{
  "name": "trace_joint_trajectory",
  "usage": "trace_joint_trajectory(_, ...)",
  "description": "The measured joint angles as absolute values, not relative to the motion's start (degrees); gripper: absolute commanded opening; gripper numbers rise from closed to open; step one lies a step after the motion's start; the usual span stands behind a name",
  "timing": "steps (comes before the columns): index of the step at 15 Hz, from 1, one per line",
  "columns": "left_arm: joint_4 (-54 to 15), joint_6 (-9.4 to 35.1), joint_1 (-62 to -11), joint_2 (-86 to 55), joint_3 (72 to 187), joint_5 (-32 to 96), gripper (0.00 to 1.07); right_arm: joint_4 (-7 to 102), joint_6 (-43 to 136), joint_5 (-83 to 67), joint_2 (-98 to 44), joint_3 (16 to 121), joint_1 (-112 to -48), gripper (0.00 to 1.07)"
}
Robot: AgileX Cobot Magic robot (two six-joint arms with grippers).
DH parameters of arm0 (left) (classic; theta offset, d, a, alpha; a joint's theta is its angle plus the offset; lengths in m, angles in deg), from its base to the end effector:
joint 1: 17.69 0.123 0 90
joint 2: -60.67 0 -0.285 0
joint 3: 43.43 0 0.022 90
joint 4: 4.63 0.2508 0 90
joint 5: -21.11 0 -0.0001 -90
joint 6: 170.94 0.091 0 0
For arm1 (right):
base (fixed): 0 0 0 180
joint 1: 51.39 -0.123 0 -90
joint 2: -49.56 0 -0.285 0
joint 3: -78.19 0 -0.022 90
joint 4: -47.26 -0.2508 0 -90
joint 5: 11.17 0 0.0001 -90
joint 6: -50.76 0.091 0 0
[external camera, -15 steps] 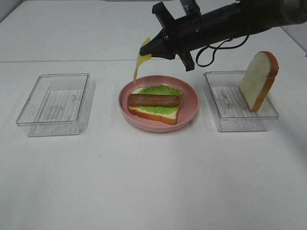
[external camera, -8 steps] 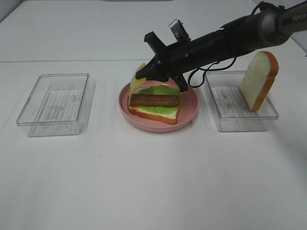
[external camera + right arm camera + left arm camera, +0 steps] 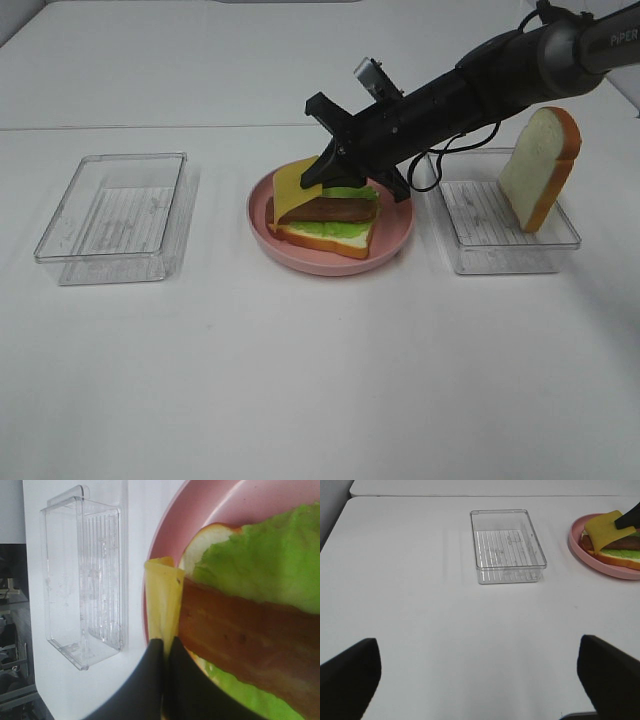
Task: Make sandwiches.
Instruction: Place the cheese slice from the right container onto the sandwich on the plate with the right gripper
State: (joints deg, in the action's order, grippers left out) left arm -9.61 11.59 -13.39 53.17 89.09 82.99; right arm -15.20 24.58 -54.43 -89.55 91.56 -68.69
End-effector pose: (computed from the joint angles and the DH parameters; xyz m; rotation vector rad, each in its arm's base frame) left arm -0.0083 -0.0076 0.2812 -0.0252 2.0365 -0.0290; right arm 0.4311 0.1922 0.1188 0.0065 2.6927 1.1225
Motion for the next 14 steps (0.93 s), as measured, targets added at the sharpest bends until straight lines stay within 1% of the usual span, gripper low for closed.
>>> trace_joint_trajectory(2, -9.6, 11.6, -13.4, 53.2, 89.1, 83.0, 1.02, -11.2, 26.7, -54.3, -88.8, 91.6, -68.3, 0.0)
trace_joint_trajectory(4, -9.6, 11.6, -13.4, 53.2, 89.1, 83.0, 1.02, -4.3, 30.8, -54.2, -87.9, 92.4, -68.2, 0.0)
trace_joint_trajectory(7, -9.6, 11.6, -13.4, 53.2, 89.1, 83.0, 1.02, -0.9, 32.7, -54.0, -87.7, 92.4, -68.2, 0.0)
trace_joint_trajectory(9, -9.6, 11.6, -13.4, 53.2, 89.1, 83.0, 1.02, -0.5, 33.2, -54.0, -87.6, 92.4, -68.2, 0.16)
trace_joint_trajectory(10, -9.6, 11.6, -13.4, 53.2, 89.1, 83.0, 1.02, -0.2, 33.2, -54.0, -87.2, 92.4, -68.2, 0.4)
trace_joint_trajectory(11, -9.6, 11.6, -13.4, 53.2, 89.1, 83.0, 1.02, 0.2, 33.2, -53.9, -86.8, 92.4, -68.2, 0.55)
trace_joint_trajectory(12, -9.6, 11.6, -13.4, 53.2, 89.1, 83.0, 1.02, 3.1, 33.2, -53.6, -84.4, 92.4, -68.2, 0.9)
trace_joint_trajectory(14, -9.6, 11.6, -13.4, 53.2, 89.1, 83.0, 1.02, 6.9, 33.2, -53.8, -82.7, 92.4, -68.2, 0.92)
